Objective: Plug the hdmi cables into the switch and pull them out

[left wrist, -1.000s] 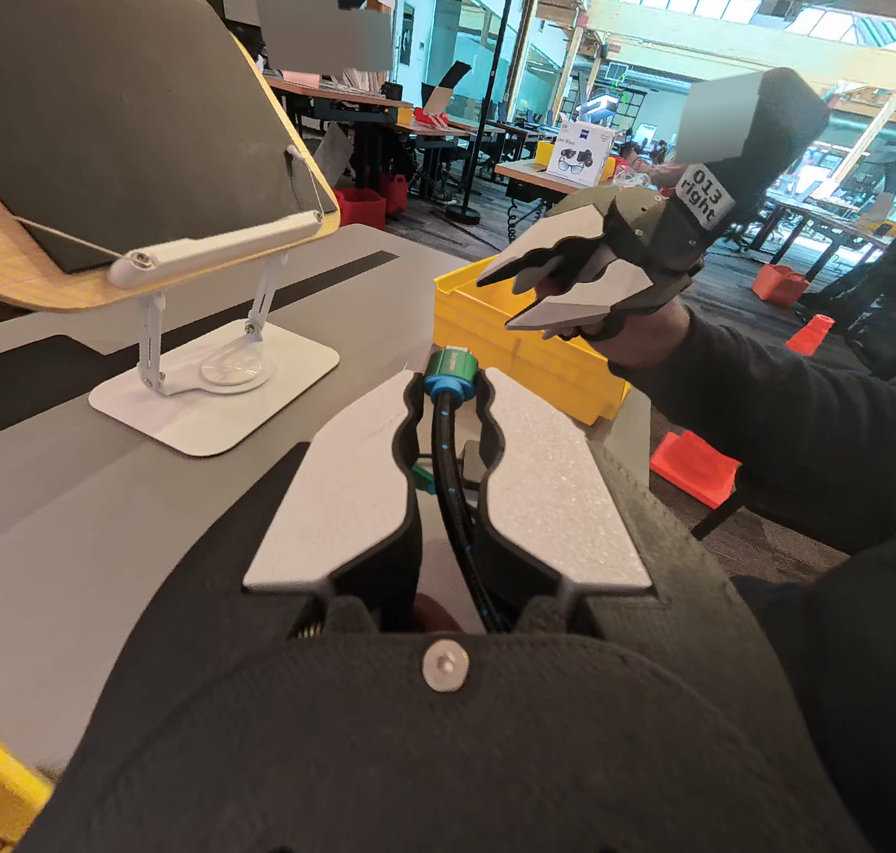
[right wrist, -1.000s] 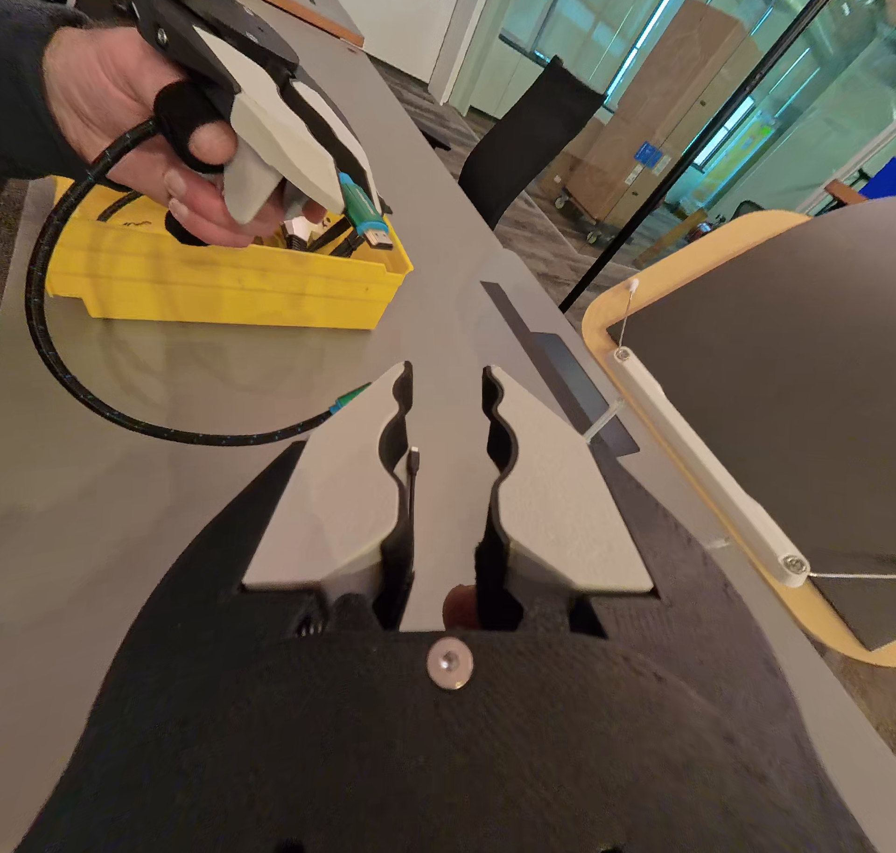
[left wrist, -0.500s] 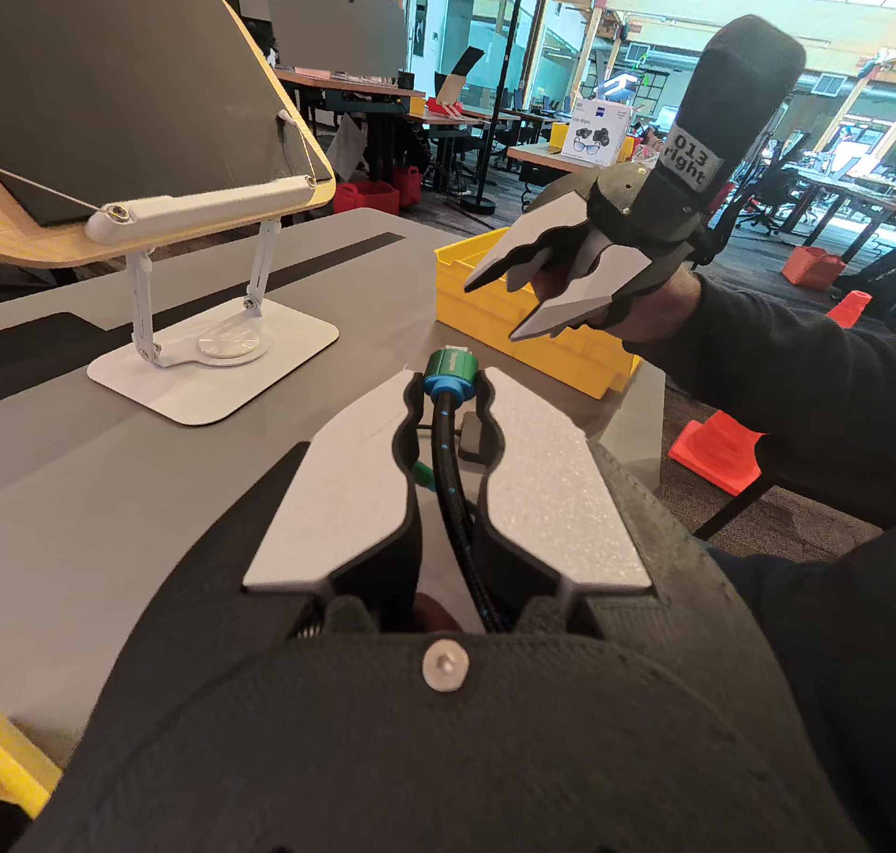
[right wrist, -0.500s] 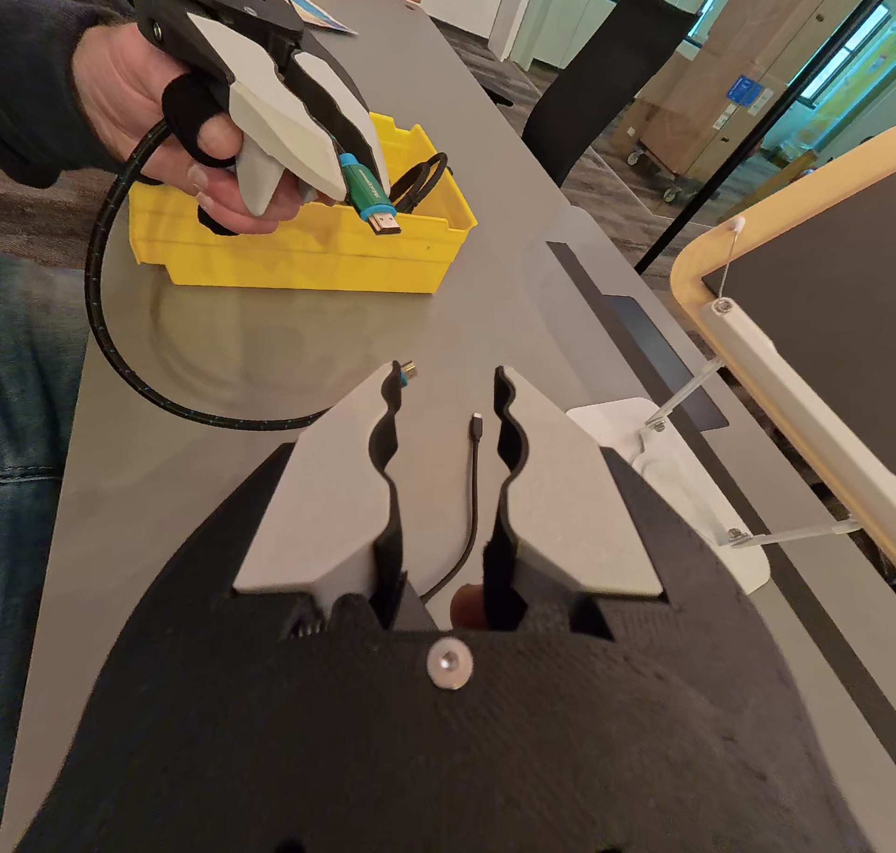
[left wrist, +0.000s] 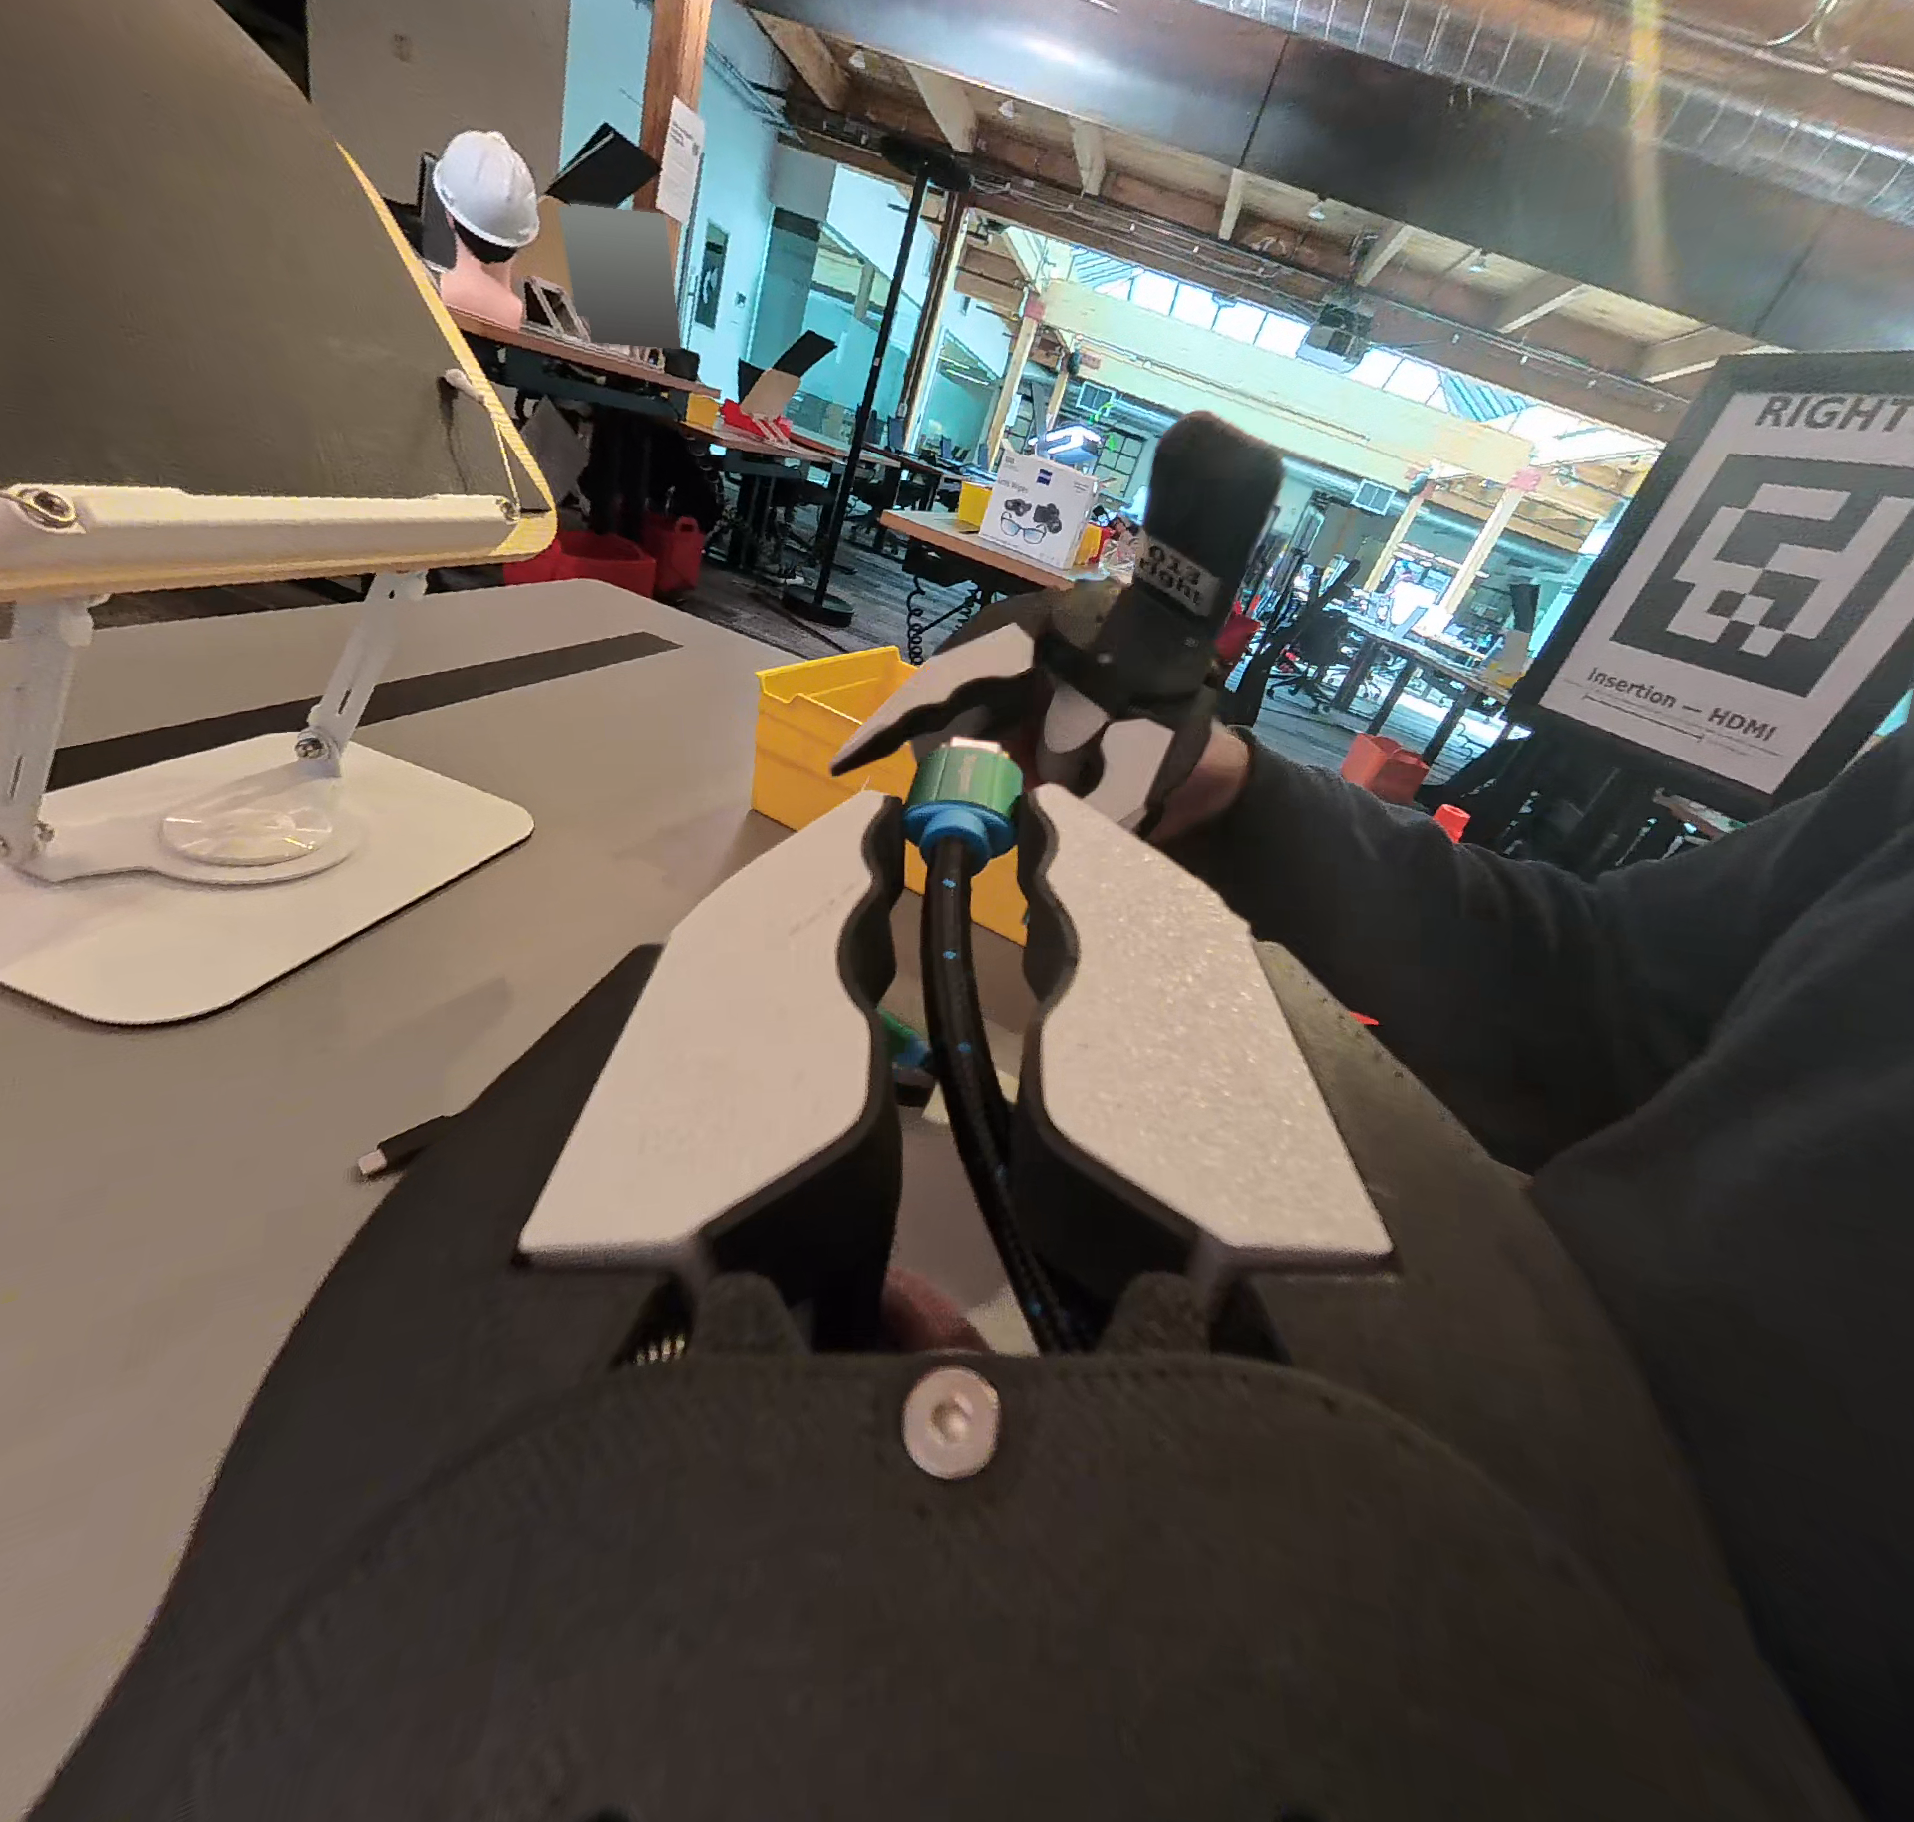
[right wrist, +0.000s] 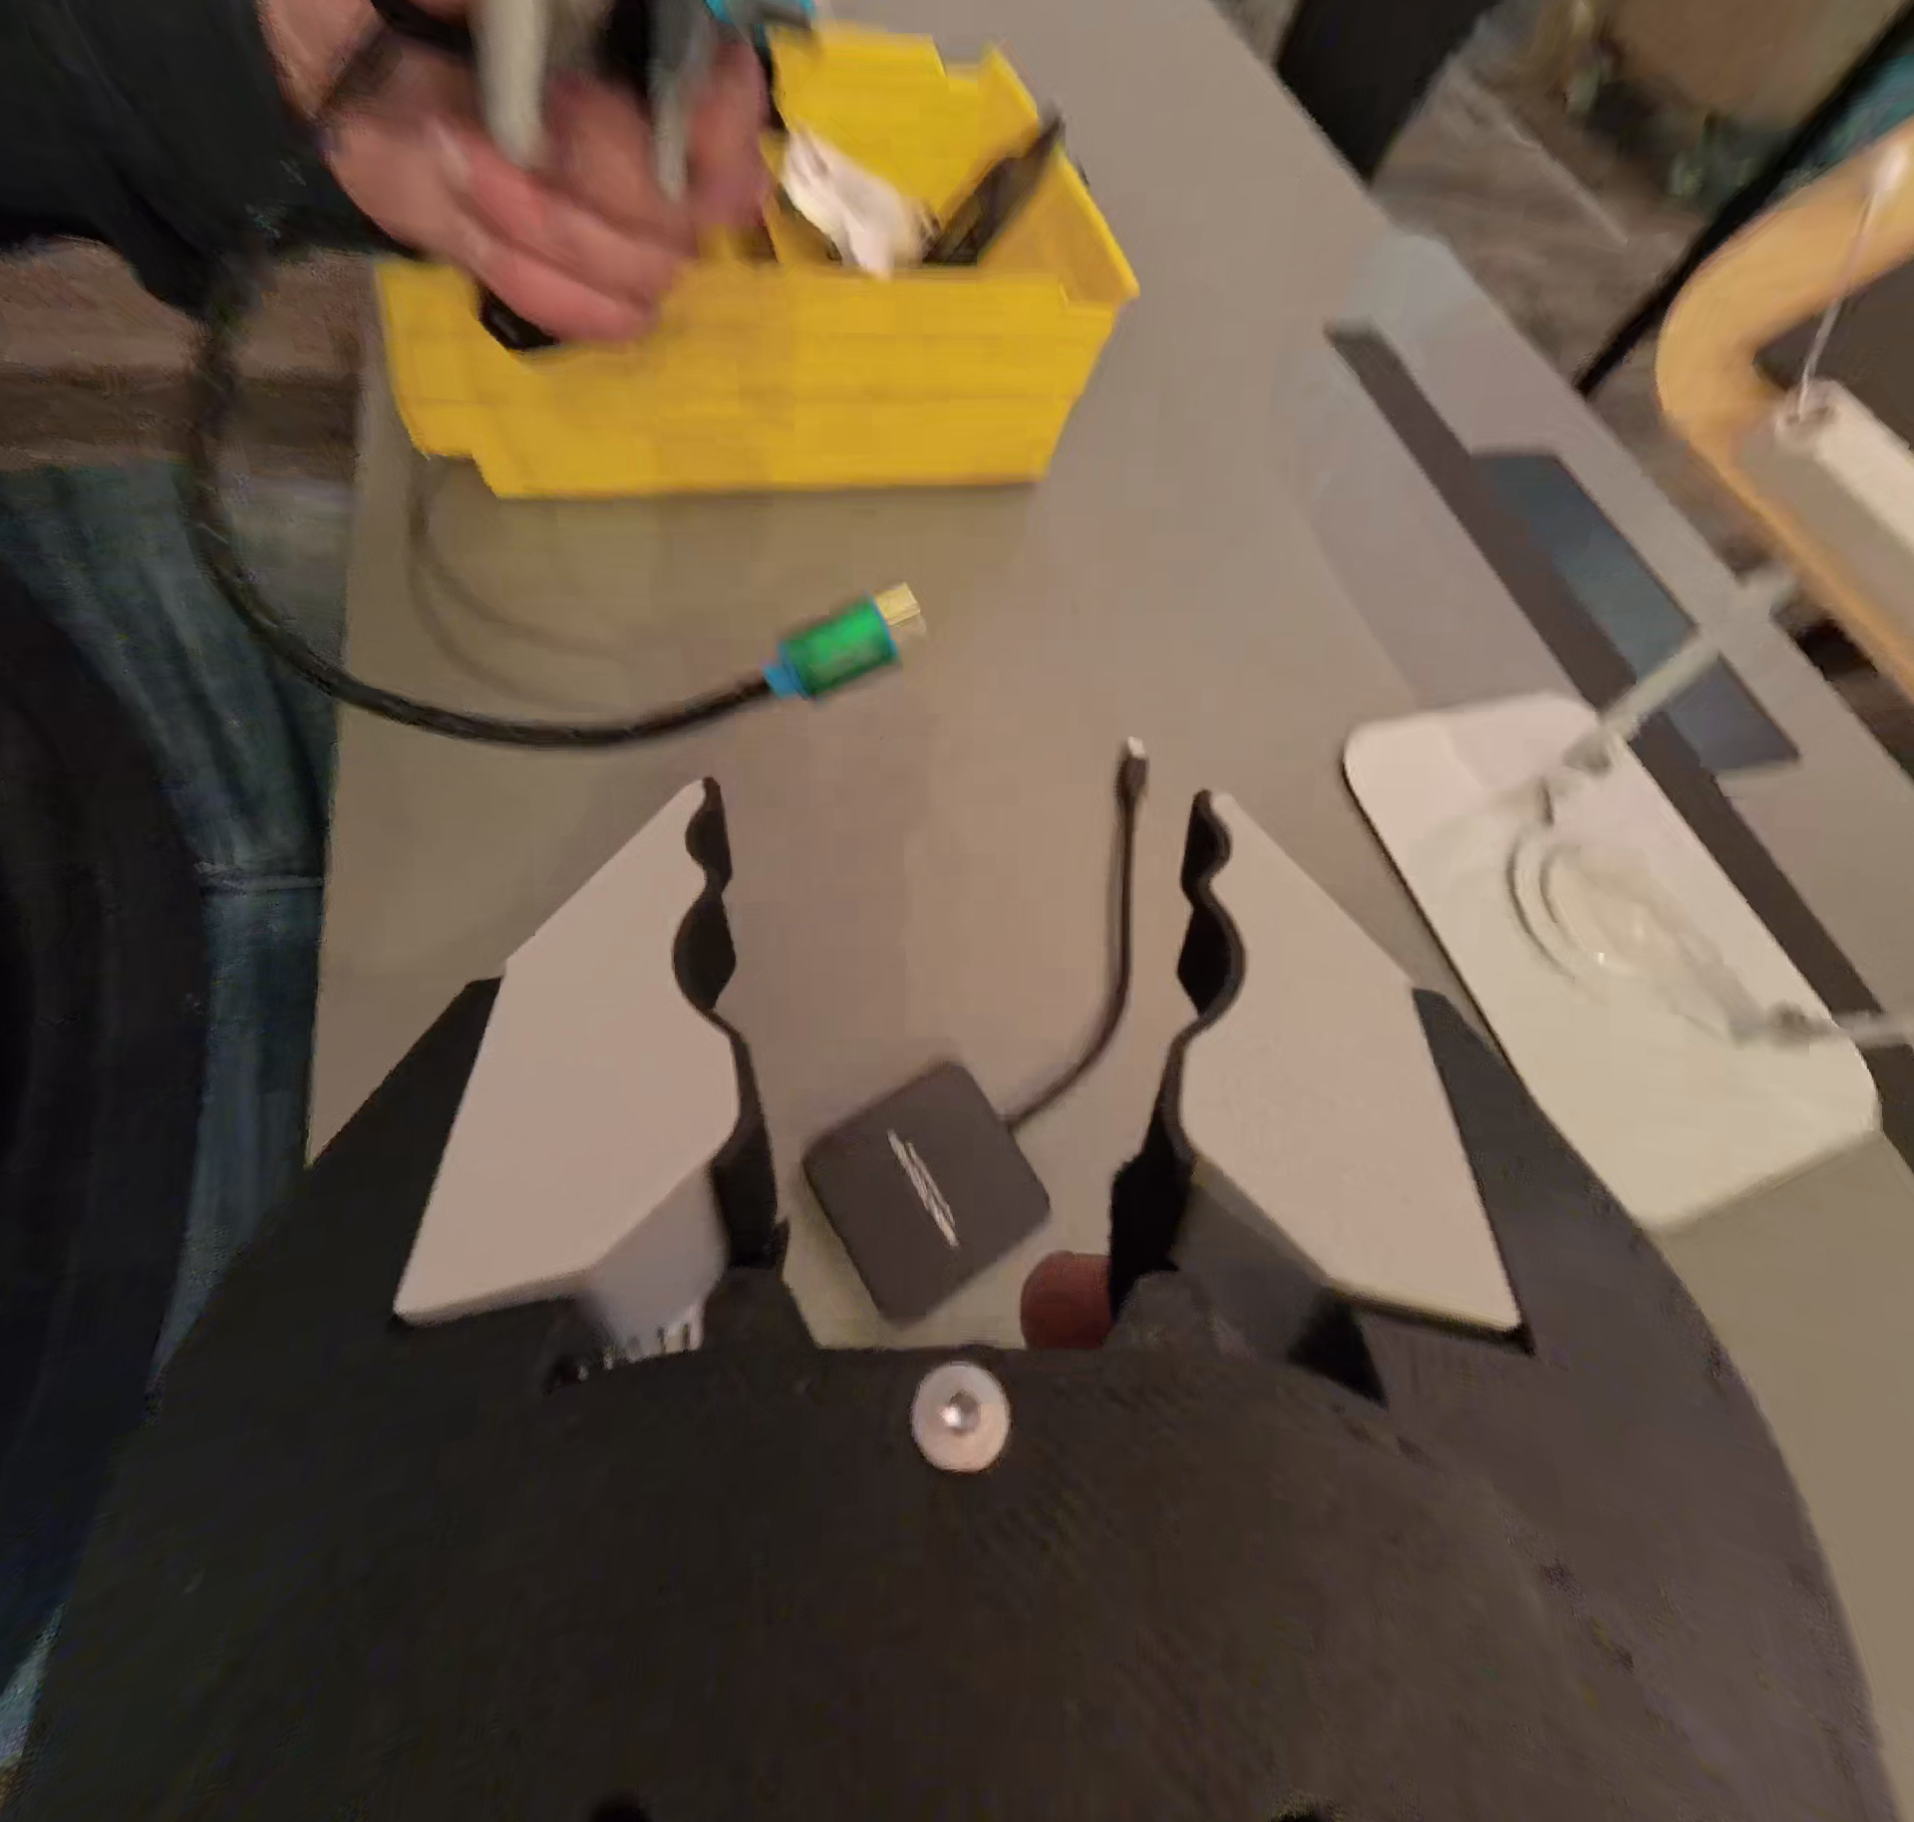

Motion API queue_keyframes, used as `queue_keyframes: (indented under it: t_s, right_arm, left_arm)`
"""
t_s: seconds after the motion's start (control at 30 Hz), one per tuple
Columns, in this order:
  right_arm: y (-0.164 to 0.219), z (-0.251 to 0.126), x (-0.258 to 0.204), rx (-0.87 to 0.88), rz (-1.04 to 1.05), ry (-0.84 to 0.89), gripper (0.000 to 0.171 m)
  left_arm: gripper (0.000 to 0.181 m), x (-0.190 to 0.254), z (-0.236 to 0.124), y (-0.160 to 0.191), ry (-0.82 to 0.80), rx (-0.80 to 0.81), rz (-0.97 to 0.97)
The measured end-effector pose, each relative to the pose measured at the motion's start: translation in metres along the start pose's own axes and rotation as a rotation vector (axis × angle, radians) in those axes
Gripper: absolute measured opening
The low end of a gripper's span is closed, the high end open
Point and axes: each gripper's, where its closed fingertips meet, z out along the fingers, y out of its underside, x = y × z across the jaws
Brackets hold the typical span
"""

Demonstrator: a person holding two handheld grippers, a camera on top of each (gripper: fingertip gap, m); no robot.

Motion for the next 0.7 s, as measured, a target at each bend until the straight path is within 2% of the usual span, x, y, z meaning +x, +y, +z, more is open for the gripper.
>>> queue_keyframes:
  t_s: [0.13, 0.33, 0.47, 0.6, 0.7]
  right_arm:
    - [0.053, 0.002, 0.002, -0.267, -0.02, -0.008, 0.092]
    - [0.129, 0.001, -0.002, -0.65, -0.028, -0.122, 0.082]
    - [0.152, 0.01, -0.008, -0.754, -0.063, -0.24, 0.075]
    - [0.162, 0.022, -0.01, -0.752, -0.109, -0.321, 0.09]
    - [0.162, 0.021, -0.007, -0.747, -0.177, -0.365, 0.08]
  left_arm:
    - [0.02, 0.004, -0.001, 0.001, 0.023, -0.022, 0.022]
    - [0.02, 0.002, -0.004, 0.004, 0.006, -0.046, 0.038]
    - [0.02, 0.001, -0.004, 0.006, 0.006, -0.053, 0.039]
    - [0.02, 0.001, -0.004, 0.007, 0.007, -0.06, 0.043]
    - [0.02, 0.001, -0.004, 0.008, 0.01, -0.063, 0.043]
